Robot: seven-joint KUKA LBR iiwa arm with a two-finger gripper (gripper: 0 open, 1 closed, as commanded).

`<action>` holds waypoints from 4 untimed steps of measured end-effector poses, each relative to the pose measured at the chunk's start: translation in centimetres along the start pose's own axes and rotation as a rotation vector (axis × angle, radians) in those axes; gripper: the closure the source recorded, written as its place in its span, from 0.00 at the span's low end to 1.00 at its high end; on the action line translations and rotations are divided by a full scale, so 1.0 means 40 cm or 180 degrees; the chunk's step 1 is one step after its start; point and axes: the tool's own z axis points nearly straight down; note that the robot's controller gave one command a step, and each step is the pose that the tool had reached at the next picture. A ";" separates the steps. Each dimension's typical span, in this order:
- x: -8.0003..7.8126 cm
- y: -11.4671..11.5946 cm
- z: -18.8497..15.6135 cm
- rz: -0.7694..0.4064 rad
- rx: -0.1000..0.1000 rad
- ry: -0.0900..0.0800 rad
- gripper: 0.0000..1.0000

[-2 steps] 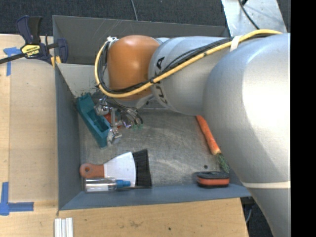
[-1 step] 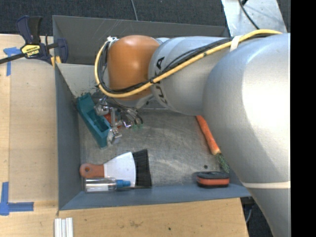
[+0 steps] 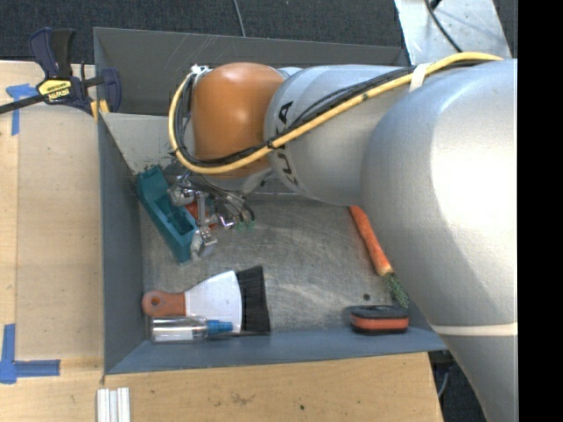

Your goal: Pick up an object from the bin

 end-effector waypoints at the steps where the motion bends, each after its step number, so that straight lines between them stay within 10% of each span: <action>1: 0.000 0.000 0.000 0.0000 0.0000 0.0000 1.00; 4: 0.000 0.000 0.000 0.0000 -0.0001 0.0000 1.00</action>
Offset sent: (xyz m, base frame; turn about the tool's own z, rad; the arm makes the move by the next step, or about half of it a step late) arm -0.0292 0.0064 0.1799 0.0383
